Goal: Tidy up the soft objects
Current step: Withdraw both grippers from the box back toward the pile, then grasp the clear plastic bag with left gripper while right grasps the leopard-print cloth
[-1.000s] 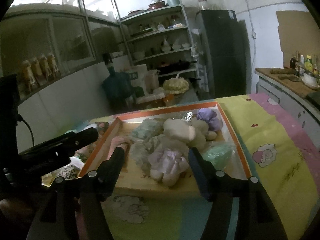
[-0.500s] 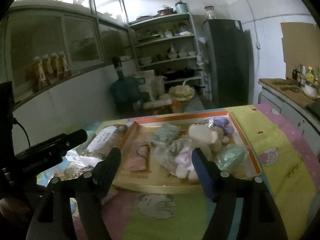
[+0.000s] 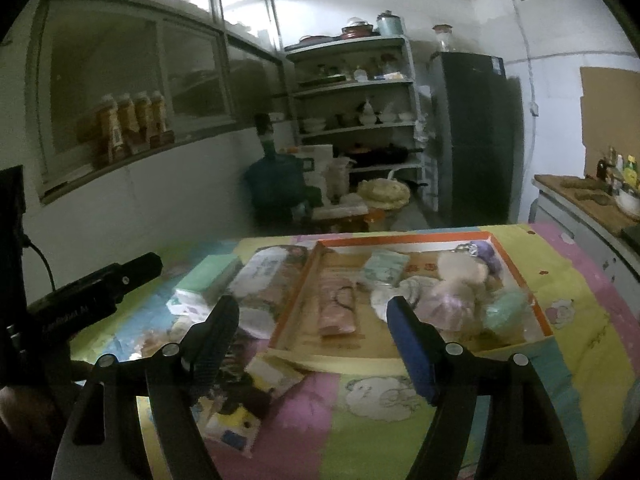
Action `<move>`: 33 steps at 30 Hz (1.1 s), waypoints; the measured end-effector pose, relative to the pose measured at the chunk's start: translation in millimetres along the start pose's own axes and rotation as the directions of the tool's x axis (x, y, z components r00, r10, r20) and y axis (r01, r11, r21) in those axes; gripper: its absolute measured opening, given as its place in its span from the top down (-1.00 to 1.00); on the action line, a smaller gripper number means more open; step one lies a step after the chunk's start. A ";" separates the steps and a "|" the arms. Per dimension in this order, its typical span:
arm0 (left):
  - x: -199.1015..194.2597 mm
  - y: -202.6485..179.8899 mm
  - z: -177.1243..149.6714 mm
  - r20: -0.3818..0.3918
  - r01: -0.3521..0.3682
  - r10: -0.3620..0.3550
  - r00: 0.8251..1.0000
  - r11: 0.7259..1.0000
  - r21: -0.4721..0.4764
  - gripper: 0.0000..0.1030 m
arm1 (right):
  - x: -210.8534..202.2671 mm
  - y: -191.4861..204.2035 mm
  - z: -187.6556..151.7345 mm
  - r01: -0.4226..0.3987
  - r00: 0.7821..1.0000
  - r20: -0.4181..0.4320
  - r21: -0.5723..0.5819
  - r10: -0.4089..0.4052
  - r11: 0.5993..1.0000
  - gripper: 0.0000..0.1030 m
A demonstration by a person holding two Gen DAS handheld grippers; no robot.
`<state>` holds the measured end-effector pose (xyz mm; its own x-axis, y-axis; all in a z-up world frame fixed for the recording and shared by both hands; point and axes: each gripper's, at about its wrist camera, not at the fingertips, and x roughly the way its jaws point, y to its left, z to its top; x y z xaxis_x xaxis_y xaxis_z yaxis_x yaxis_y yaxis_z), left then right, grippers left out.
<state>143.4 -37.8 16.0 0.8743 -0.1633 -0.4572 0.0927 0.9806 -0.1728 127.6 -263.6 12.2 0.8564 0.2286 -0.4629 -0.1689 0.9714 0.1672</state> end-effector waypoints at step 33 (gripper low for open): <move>2.6 114.8 -35.6 -0.094 0.018 -0.020 0.995 1.000 -0.024 -0.64 | 36.2 101.4 -16.0 -0.069 0.994 -0.087 -0.101 0.060 0.992 -0.51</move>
<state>139.4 70.4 -36.2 0.8236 -0.1923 -0.5336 0.0967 0.9746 -0.2019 133.7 -155.8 -1.5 0.7990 0.2912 -0.5261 -0.2759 0.9549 0.1096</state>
